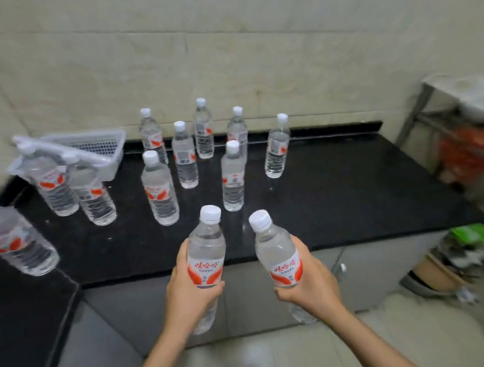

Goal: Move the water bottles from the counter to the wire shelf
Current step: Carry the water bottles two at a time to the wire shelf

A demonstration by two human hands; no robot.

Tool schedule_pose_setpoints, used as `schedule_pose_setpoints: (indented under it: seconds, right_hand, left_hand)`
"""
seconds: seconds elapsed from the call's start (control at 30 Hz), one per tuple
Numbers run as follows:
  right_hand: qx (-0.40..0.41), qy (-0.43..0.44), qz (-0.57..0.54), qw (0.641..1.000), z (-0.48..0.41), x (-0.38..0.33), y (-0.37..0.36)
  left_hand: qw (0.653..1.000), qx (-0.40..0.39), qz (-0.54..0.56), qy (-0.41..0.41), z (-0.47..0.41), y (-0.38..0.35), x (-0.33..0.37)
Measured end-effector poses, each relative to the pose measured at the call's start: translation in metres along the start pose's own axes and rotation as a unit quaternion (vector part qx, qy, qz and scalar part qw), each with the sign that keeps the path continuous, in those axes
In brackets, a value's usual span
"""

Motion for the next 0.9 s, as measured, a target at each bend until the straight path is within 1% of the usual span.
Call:
schedule_pose_setpoints:
  seconds: [0.23, 0.37, 0.5, 0.67, 0.77, 0.9]
  right_hand:
    - [0.111, -0.047, 0.012, 0.993, 0.048, 0.083, 0.14]
    - [0.183, -0.071, 0.005, 0.98, 0.07, 0.118, 0.21]
    - [0.245, -0.102, -0.004, 0.964, 0.077, 0.158, 0.277]
    - [0.317, -0.151, -0.02, 0.936, 0.067, 0.211, 0.371]
    - [0.347, -0.2, -0.026, 0.916, 0.063, 0.248, 0.422]
    - [0.392, -0.241, -0.048, 0.886, 0.073, 0.293, 0.482]
  left_hand:
    - [0.991, -0.118, 0.002, -0.066, 0.038, -0.142, 0.086]
    - [0.981, -0.159, -0.02, -0.112, 0.041, -0.21, 0.132]
    - [0.968, -0.201, -0.005, -0.148, 0.036, -0.277, 0.187]
    - [0.951, -0.251, 0.026, -0.18, 0.023, -0.378, 0.251]
    - [0.938, -0.287, 0.044, -0.188, 0.017, -0.443, 0.291]
    - [0.918, -0.337, 0.059, -0.2, 0.022, -0.526, 0.341]
Point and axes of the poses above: each hand's wrist, its own z-axis away from the middle knuckle, its own y-axis out of the back of the hand, x = y × z, the point moved 10 cm from there along -z, towards the middle knuckle, and after that the axes turned 12 degrees about -z, right-handed, at the moved point
